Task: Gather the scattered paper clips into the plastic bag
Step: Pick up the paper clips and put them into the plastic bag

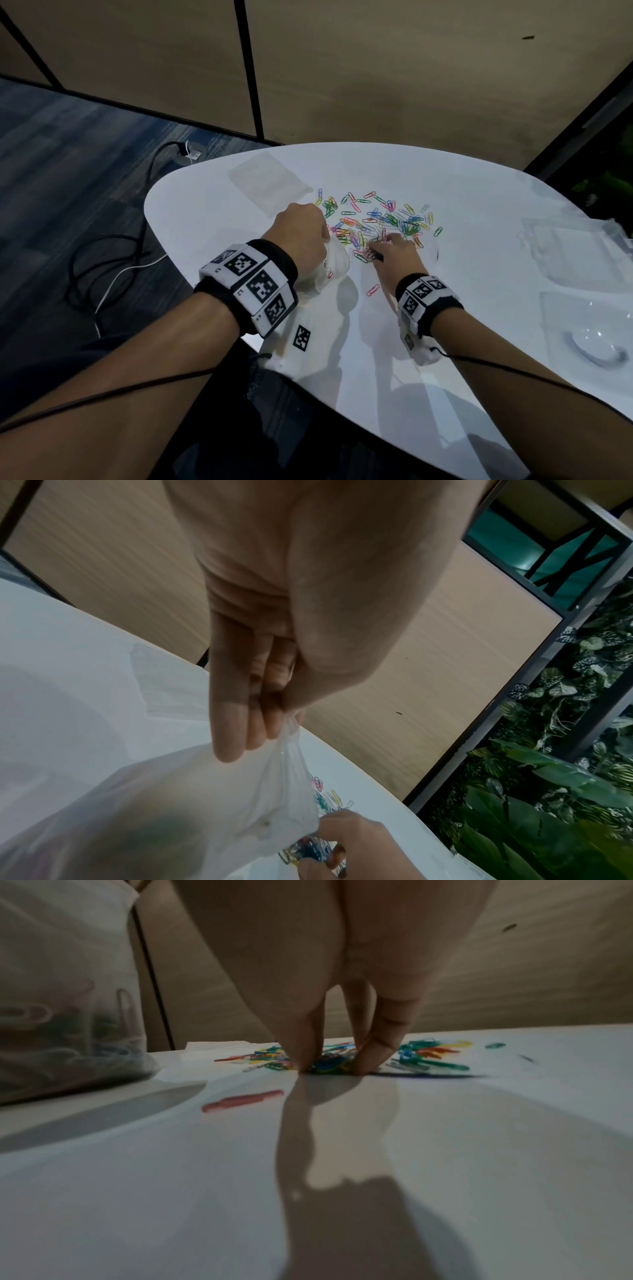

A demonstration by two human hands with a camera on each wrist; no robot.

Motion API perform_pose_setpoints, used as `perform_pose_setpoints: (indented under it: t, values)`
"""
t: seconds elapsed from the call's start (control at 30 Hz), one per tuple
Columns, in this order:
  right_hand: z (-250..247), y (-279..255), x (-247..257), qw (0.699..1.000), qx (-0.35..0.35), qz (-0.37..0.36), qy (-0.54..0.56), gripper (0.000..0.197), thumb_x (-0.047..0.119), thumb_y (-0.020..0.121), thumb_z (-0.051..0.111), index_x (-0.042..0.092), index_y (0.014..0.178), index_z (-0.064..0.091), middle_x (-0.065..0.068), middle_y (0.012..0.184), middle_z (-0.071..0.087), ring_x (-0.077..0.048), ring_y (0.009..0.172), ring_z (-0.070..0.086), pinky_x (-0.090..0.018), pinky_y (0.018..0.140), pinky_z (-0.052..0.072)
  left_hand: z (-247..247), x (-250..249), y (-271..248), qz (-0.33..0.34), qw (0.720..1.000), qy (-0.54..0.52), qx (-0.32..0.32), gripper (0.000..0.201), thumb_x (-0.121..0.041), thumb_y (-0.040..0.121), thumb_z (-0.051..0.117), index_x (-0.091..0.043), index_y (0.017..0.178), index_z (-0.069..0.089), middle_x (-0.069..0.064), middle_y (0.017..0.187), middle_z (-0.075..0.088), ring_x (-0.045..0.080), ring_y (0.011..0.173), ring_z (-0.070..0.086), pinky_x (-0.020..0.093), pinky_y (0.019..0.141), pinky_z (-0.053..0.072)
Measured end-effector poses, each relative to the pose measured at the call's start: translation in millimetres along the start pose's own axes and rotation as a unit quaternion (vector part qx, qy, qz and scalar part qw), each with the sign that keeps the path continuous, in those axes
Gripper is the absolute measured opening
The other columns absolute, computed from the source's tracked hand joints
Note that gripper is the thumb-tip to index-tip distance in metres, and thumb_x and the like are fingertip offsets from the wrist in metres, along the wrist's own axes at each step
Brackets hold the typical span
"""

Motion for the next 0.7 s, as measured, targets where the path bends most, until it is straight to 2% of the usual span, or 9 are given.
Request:
perform_pose_setpoints:
  t: [0.1,0.17,0.3,0.37,0.43,0.47,0.53,0.6,0.7]
  values:
    - [-7,2,0,1.000,-0.020,-0.013,0.001,0.023,0.005,0.090,0.058,0.011,0.107,0.072,-0.012,0.106,0.061,-0.029,0.096,0.060,-0.031,0.082,0.053,4,-3,-1,0.002,1.000,0.002,0.007,0.027,-0.006,0.091,0.054,-0.018,0.103,0.075,0.008,0.117,0.068,0.026,0.098,0.067,0.033,0.089,0.055]
    - [-14,3,-5,0.999,-0.029,-0.003,0.014,0.019,0.003,0.088,0.059,0.009,0.099,0.074,-0.012,0.100,0.064,-0.027,0.090,0.062,-0.025,0.076,0.047,5,-4,-1,0.003,1.000,0.004,0.009,0.027,-0.006,0.092,0.055,-0.018,0.104,0.075,0.008,0.117,0.068,0.026,0.101,0.066,0.033,0.090,0.055]
    - [-26,5,-44,0.980,-0.020,0.126,0.156,0.011,0.007,0.081,0.071,0.016,0.083,0.078,-0.002,0.088,0.072,-0.017,0.082,0.067,-0.019,0.078,0.049,4,-4,-2,-0.001,1.000,0.001,0.016,0.027,-0.006,0.092,0.055,-0.019,0.104,0.075,0.009,0.108,0.070,0.027,0.093,0.068,0.030,0.086,0.054]
    - [-21,2,-65,0.931,0.038,0.198,0.304,0.008,0.014,0.076,0.078,0.019,0.081,0.076,-0.001,0.089,0.074,-0.016,0.084,0.069,-0.025,0.086,0.054,4,-4,-1,-0.003,1.000,-0.001,0.020,0.027,-0.005,0.092,0.054,-0.018,0.104,0.074,0.009,0.107,0.070,0.027,0.092,0.069,0.030,0.085,0.054]
    - [-19,-4,-69,0.810,0.076,0.257,0.521,0.014,0.006,0.079,0.076,0.008,0.091,0.072,-0.012,0.099,0.073,-0.020,0.084,0.073,-0.030,0.078,0.060,5,-6,-2,-0.004,1.000,-0.004,0.025,0.027,-0.004,0.092,0.054,-0.017,0.105,0.074,0.009,0.106,0.070,0.028,0.091,0.069,0.030,0.084,0.055]
    - [-23,-6,-62,0.743,0.086,0.265,0.609,0.013,0.001,0.082,0.072,0.002,0.095,0.069,-0.015,0.100,0.071,-0.020,0.082,0.073,-0.025,0.070,0.061,6,-6,-2,-0.004,1.000,-0.005,0.026,0.027,-0.004,0.092,0.054,-0.017,0.105,0.074,0.010,0.108,0.070,0.028,0.091,0.069,0.031,0.085,0.056]
    - [-45,-10,-38,0.662,0.115,0.241,0.700,0.010,-0.001,0.088,0.065,-0.002,0.097,0.066,-0.014,0.103,0.069,-0.017,0.088,0.072,-0.017,0.065,0.058,6,-8,-2,-0.003,1.000,-0.006,0.022,0.027,-0.004,0.092,0.054,-0.015,0.105,0.074,0.010,0.112,0.068,0.029,0.090,0.069,0.032,0.085,0.056]
    - [-70,-12,-8,0.634,0.160,0.191,0.733,0.010,0.001,0.090,0.062,0.000,0.099,0.067,-0.010,0.104,0.070,-0.014,0.094,0.071,-0.016,0.070,0.057,6,-7,-1,-0.005,1.000,-0.010,0.017,0.028,-0.003,0.092,0.053,-0.015,0.106,0.074,0.010,0.115,0.067,0.028,0.086,0.067,0.032,0.084,0.056]
    - [-86,-21,35,0.641,0.233,0.139,0.718,0.012,-0.001,0.092,0.058,-0.002,0.101,0.065,-0.009,0.093,0.074,-0.013,0.088,0.073,-0.016,0.076,0.057,7,-5,1,-0.014,1.000,-0.023,0.011,0.028,-0.004,0.090,0.054,-0.016,0.105,0.075,0.009,0.112,0.068,0.026,0.088,0.066,0.028,0.081,0.052]
Point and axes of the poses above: each hand's wrist, its own y-axis towards the middle knuckle, its own z-axis out of the palm, x = y × z, the point moved 7 cm from there along y, towards the middle knuckle
